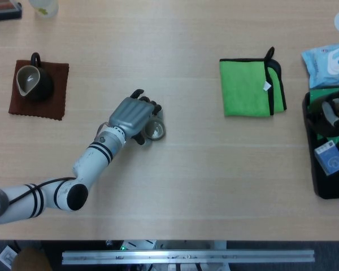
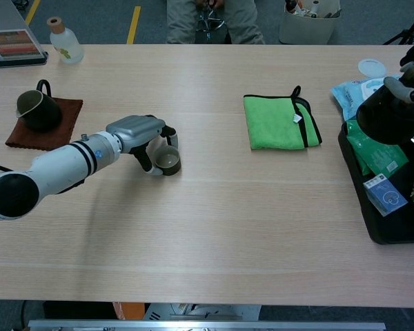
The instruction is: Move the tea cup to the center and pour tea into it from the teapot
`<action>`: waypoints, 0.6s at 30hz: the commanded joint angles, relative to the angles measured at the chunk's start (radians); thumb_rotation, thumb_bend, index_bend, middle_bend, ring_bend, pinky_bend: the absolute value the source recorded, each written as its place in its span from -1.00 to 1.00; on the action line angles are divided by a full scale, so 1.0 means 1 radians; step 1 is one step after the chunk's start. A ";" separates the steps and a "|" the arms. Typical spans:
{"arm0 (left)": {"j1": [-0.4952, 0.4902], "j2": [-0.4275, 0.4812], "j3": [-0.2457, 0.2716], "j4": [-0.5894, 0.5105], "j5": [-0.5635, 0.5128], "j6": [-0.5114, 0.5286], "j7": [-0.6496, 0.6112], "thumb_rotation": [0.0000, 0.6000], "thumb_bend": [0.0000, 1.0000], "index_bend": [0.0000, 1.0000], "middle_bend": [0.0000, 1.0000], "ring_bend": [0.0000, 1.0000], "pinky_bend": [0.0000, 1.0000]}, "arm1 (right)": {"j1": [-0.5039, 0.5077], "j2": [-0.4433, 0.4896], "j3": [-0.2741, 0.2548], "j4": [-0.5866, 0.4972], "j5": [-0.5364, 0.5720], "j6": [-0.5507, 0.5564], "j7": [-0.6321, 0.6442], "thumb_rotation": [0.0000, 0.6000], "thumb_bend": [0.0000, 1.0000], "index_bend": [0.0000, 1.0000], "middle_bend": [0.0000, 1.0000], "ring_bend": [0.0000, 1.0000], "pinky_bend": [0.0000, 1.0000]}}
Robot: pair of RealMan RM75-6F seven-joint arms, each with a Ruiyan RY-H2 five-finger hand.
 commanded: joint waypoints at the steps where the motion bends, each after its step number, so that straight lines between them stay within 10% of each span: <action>1: -0.006 -0.003 0.004 0.006 -0.011 -0.003 0.005 1.00 -0.51 -0.17 -0.41 -0.57 -0.86 | 0.000 0.000 0.000 0.001 0.000 -0.001 0.002 0.77 -0.21 0.95 0.91 0.82 -0.54; 18: -0.023 0.075 0.014 -0.108 -0.032 0.038 0.023 1.00 -0.51 -0.78 -0.64 -0.65 -0.86 | 0.006 -0.004 0.004 0.003 -0.007 -0.007 0.008 0.81 -0.21 0.95 0.91 0.82 -0.54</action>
